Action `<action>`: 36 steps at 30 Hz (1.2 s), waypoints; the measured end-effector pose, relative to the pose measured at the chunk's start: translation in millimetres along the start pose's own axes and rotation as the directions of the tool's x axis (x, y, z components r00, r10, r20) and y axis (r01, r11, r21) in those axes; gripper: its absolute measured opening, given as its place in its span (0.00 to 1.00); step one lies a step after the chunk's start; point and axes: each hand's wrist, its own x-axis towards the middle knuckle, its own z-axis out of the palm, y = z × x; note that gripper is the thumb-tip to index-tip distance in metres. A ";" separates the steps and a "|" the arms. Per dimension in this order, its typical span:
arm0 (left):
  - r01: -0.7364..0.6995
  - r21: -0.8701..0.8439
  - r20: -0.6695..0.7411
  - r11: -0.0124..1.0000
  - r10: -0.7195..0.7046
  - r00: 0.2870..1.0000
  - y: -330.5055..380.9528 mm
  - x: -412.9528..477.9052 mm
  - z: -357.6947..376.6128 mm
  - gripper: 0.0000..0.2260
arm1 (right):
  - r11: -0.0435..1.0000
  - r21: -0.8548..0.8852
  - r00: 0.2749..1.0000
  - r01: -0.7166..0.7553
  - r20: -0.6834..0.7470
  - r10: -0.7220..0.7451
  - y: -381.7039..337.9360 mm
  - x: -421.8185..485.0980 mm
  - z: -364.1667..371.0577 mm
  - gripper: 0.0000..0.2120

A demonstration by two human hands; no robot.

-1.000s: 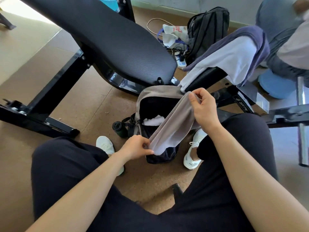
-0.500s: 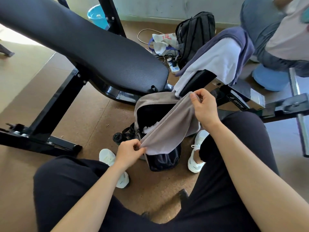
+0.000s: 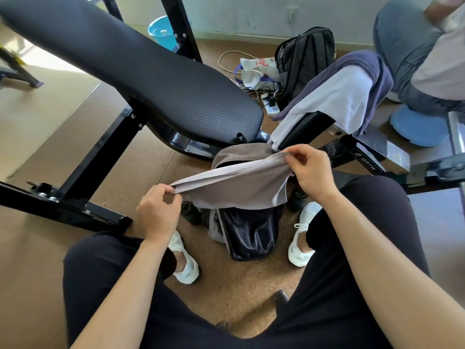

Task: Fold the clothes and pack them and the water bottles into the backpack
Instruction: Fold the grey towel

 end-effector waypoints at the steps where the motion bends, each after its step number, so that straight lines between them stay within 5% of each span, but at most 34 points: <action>1: 0.020 0.051 0.102 0.999 -0.025 0.994 -0.5 0.8 -1.4 0.03 | 0.999 -0.028 1.000 -0.022 0.014 0.023 1.0 0.2 0.1 0.04; 3: 0.096 0.209 0.350 0.973 -0.166 0.922 -2.8 -2.7 0.7 0.08 | 0.979 -0.192 0.982 -0.067 0.162 0.099 6.9 -1.5 4.0 0.05; 6: 0.173 0.188 0.433 0.967 -0.240 0.869 -5.7 -4.7 2.6 0.12 | 0.960 -0.253 0.973 -0.119 0.161 0.163 14.0 -4.2 9.5 0.03; 10: 0.181 0.049 0.392 0.982 -0.186 0.901 -7.9 -1.6 -0.1 0.13 | 0.974 -0.143 0.980 -0.178 0.069 0.189 12.4 0.1 6.8 0.04; 17: 0.070 -0.319 0.540 0.945 0.121 0.833 -11.0 -7.2 5.1 0.21 | 0.918 0.226 0.945 -0.326 0.050 0.323 21.5 5.4 7.9 0.07; 23: 0.149 -0.333 0.495 0.931 0.038 0.868 -14.3 -7.7 1.3 0.19 | 0.927 0.236 0.951 -0.290 -0.035 0.306 18.4 7.8 6.6 0.05; 27: 0.099 -0.276 0.390 0.956 0.017 0.920 -16.3 -4.1 3.0 0.07 | 0.951 0.167 0.963 -0.259 -0.026 0.267 21.5 7.1 9.5 0.03; 32: 0.326 -0.574 0.340 0.751 -0.144 0.930 -7.1 0.4 -0.4 0.07 | 0.951 0.082 0.954 -0.298 0.011 0.298 25.4 8.7 10.8 0.03; 36: 0.379 -0.630 0.333 0.678 -0.206 0.920 -4.4 1.1 1.3 0.07 | 0.951 0.045 0.952 -0.306 0.015 0.305 25.8 7.8 12.3 0.04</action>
